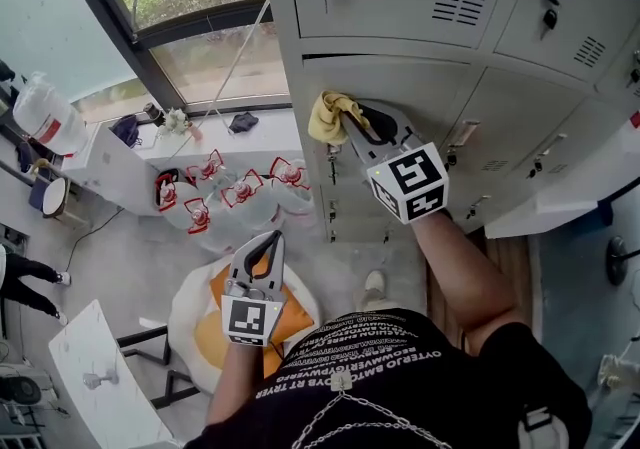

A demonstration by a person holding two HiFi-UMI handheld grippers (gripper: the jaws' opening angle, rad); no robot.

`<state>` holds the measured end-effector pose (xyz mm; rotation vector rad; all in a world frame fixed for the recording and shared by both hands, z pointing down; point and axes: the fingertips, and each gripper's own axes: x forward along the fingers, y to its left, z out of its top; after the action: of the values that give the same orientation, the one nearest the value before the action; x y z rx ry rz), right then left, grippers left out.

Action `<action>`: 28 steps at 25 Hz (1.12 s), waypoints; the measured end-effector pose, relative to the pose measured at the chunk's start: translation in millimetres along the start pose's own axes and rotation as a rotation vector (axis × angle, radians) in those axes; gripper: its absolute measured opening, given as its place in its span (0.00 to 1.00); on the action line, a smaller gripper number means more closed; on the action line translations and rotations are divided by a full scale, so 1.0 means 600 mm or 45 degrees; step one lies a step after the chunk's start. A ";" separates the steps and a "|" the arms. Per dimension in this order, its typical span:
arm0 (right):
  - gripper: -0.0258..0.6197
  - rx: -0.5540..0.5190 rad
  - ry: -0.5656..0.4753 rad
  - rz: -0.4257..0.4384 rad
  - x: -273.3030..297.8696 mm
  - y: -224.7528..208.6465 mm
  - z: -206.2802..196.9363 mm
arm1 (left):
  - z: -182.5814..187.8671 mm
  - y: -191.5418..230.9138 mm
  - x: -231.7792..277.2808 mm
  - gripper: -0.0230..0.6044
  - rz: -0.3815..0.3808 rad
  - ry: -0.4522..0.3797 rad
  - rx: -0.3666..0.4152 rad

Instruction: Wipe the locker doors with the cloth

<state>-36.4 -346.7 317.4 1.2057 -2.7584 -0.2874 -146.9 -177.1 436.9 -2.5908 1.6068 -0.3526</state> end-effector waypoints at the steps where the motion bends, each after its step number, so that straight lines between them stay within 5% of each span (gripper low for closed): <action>1: 0.13 0.002 0.001 -0.011 -0.004 -0.007 -0.002 | 0.000 -0.001 0.002 0.04 -0.004 0.000 0.004; 21: 0.13 0.100 0.067 -0.390 -0.175 -0.223 -0.071 | 0.043 -0.031 0.048 0.04 -0.112 -0.069 0.038; 28: 0.13 0.125 0.077 -0.436 -0.201 -0.242 -0.087 | 0.041 -0.038 0.055 0.04 -0.121 -0.066 0.040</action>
<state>158.5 -361.0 332.6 1.6828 -2.5305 -0.1428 -107.2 -197.8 422.4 -2.6360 1.4532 -0.3111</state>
